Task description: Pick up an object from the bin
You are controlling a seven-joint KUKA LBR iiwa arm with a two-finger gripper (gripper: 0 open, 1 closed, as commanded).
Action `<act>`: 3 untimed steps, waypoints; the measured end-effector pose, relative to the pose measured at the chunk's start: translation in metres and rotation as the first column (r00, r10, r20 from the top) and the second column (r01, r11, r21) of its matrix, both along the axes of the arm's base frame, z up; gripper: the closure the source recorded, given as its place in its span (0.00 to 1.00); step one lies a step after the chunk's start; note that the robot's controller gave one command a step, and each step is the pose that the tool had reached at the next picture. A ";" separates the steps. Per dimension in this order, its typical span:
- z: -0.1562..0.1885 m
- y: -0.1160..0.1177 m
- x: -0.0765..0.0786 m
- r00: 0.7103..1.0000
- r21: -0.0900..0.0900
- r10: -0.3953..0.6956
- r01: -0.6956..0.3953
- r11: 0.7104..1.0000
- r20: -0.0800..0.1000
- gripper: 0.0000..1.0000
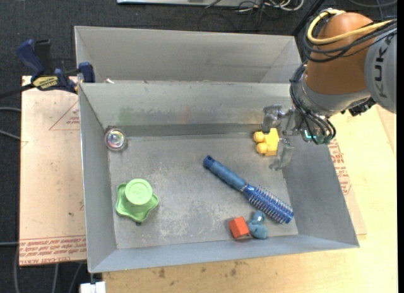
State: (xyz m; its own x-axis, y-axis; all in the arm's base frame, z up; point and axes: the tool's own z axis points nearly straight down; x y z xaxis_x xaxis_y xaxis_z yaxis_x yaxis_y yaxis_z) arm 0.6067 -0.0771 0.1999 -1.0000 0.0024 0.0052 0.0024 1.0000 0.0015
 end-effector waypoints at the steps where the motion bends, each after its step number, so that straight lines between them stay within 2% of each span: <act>1: -0.109 0.009 -0.063 0.996 0.001 -0.090 0.090 0.996 -0.005 0.00; 2: -0.105 0.009 -0.060 0.996 0.000 -0.088 0.088 0.996 0.006 1.00; 3: -0.105 0.009 -0.060 0.996 -0.001 -0.088 0.088 0.996 0.006 0.00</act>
Offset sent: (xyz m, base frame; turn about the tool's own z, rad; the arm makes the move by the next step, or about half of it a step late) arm -0.0600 0.0080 -0.1044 0.0901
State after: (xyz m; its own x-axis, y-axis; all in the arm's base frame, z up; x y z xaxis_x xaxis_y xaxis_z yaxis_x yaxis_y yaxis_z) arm 0.5471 -0.0681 0.0952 -0.9959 0.0903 -0.0006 0.0903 0.9959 0.0009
